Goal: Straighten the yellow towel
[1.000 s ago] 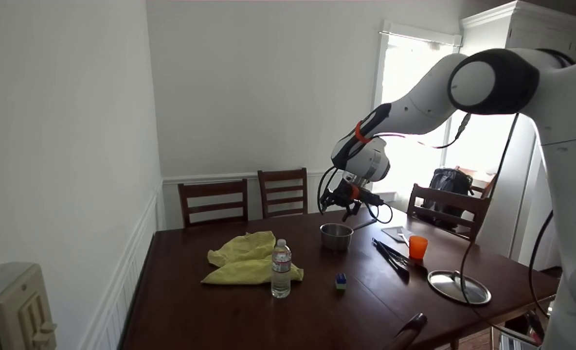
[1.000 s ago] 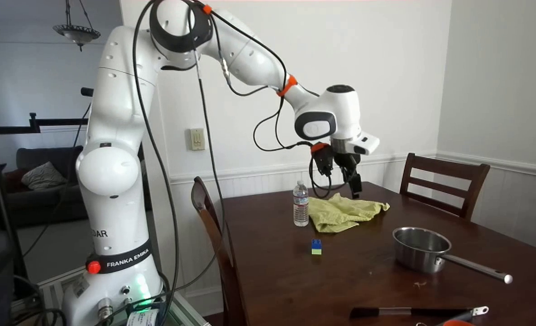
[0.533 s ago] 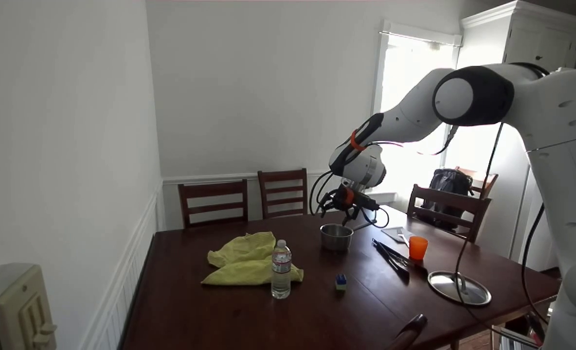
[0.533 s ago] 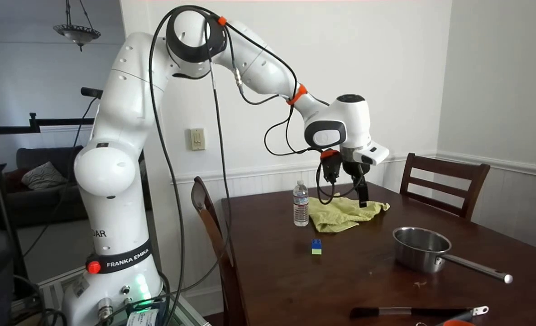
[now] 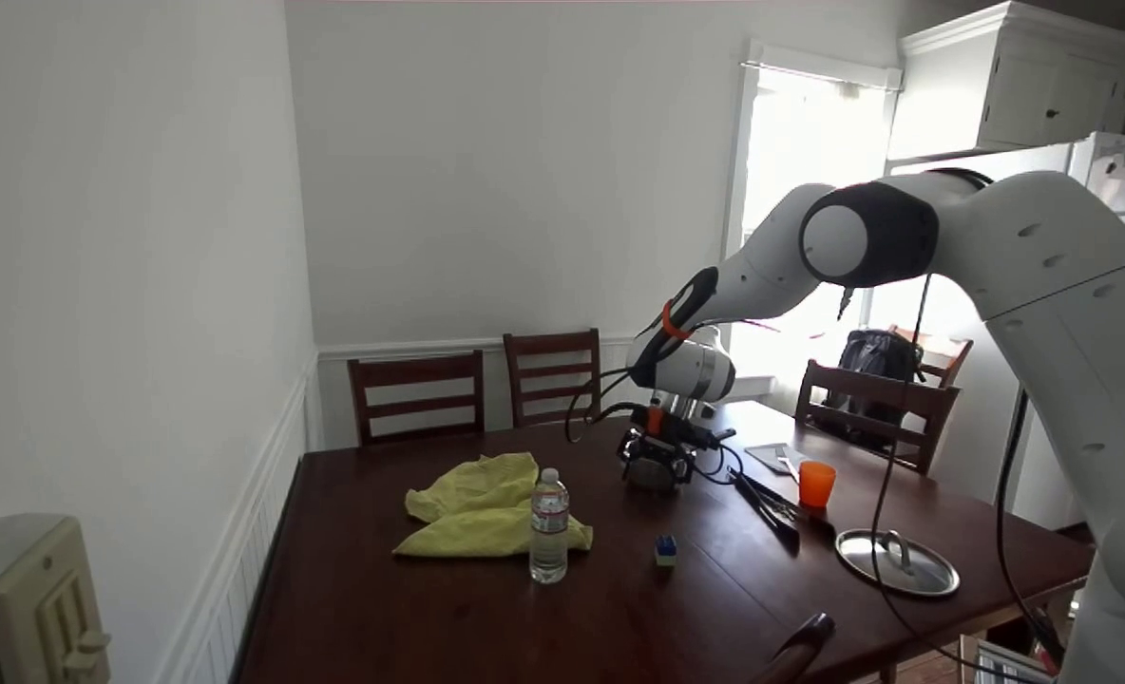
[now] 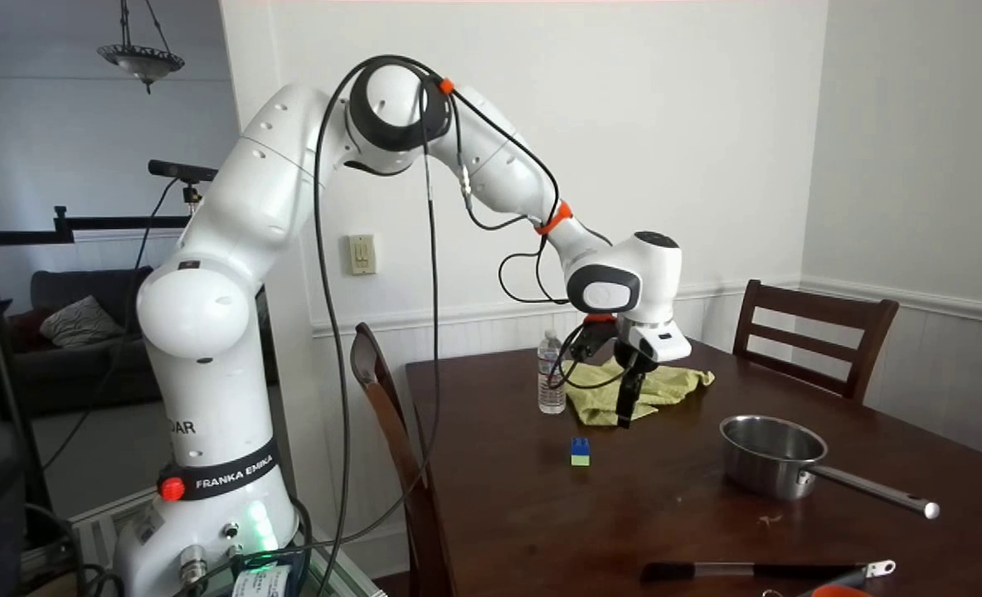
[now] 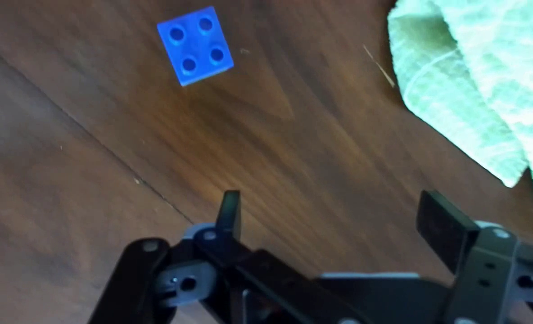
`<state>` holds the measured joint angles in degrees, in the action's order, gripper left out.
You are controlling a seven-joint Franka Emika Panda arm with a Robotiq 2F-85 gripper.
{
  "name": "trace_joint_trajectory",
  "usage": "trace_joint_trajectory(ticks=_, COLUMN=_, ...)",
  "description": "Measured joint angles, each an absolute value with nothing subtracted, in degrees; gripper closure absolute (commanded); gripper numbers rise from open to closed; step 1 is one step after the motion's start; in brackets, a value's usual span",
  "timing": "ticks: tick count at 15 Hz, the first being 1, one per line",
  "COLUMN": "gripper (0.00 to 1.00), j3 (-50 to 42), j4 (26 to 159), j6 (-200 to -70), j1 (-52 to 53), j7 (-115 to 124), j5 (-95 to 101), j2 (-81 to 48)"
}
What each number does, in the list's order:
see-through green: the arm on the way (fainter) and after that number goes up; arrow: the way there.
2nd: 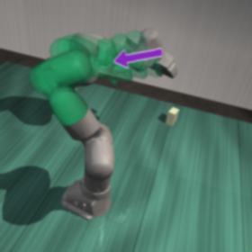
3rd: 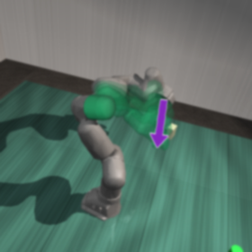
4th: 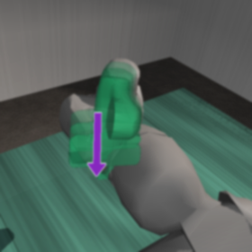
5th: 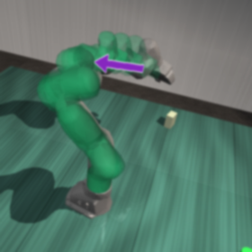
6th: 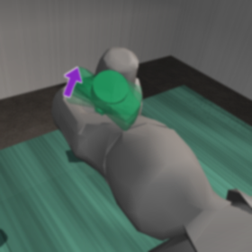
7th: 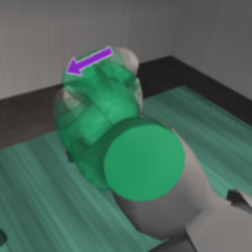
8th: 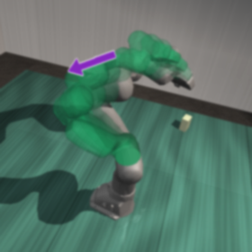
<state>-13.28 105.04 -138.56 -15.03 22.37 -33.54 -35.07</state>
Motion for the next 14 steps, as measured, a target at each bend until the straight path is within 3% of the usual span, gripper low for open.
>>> trace_joint_trajectory(ticks=5, gripper=0.00, j3=-12.53, j4=96.42, j6=-123.39, j1=-15.36, j7=29.65, j5=-33.12, j2=-40.25)
trace_joint_trajectory(ticks=12, gripper=0.00, j3=-11.45, j4=94.18, j6=-124.56, j1=-16.94, j7=33.32, j5=-39.48, j2=-42.03)
trace_joint_trajectory(ticks=14, gripper=0.08, j3=-10.94, j4=92.25, j6=-124.56, j1=-17.99, j7=35.68, j5=-42.74, j2=-43.69)
